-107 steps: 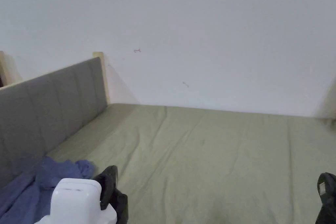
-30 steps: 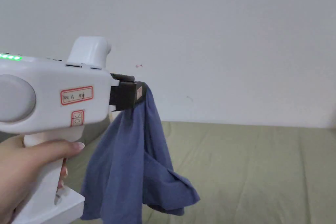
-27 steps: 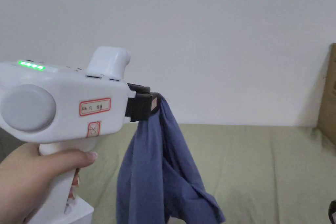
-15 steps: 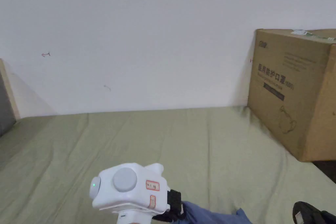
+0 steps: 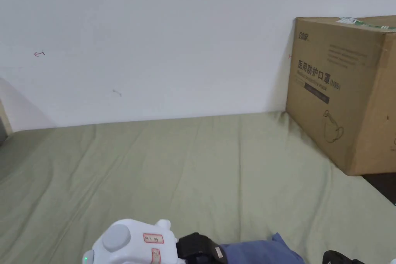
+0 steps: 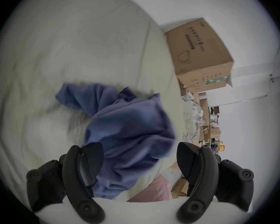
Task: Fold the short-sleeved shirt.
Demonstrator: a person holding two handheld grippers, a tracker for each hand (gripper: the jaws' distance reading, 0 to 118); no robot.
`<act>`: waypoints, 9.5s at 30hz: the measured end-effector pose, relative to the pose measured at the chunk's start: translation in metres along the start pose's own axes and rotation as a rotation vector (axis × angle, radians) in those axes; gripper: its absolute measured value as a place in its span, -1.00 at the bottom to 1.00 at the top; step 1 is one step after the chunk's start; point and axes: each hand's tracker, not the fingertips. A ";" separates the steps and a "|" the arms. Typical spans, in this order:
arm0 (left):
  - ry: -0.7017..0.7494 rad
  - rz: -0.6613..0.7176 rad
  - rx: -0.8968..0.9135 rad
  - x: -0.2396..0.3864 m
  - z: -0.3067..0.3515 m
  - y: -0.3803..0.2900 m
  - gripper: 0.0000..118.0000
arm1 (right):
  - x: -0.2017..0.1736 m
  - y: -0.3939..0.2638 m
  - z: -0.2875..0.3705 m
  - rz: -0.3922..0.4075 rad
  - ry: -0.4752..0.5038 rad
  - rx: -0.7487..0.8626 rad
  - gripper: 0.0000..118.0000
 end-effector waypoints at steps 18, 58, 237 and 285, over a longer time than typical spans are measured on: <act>0.547 -0.533 1.120 0.013 0.163 -0.203 -1.00 | -0.032 -0.002 0.016 0.009 -0.120 0.329 -0.99; 0.704 -0.391 0.146 -0.042 -0.104 -0.004 0.68 | 0.013 -0.009 -0.031 -0.075 -0.067 0.063 -0.99; 0.745 -0.660 0.148 -0.139 -0.053 0.164 -0.50 | 0.015 0.022 -0.139 -0.043 0.123 -0.078 -0.97; 0.643 -0.605 0.530 -0.014 0.224 0.054 -0.95 | 0.074 0.176 -0.166 -0.103 0.139 -0.386 -0.97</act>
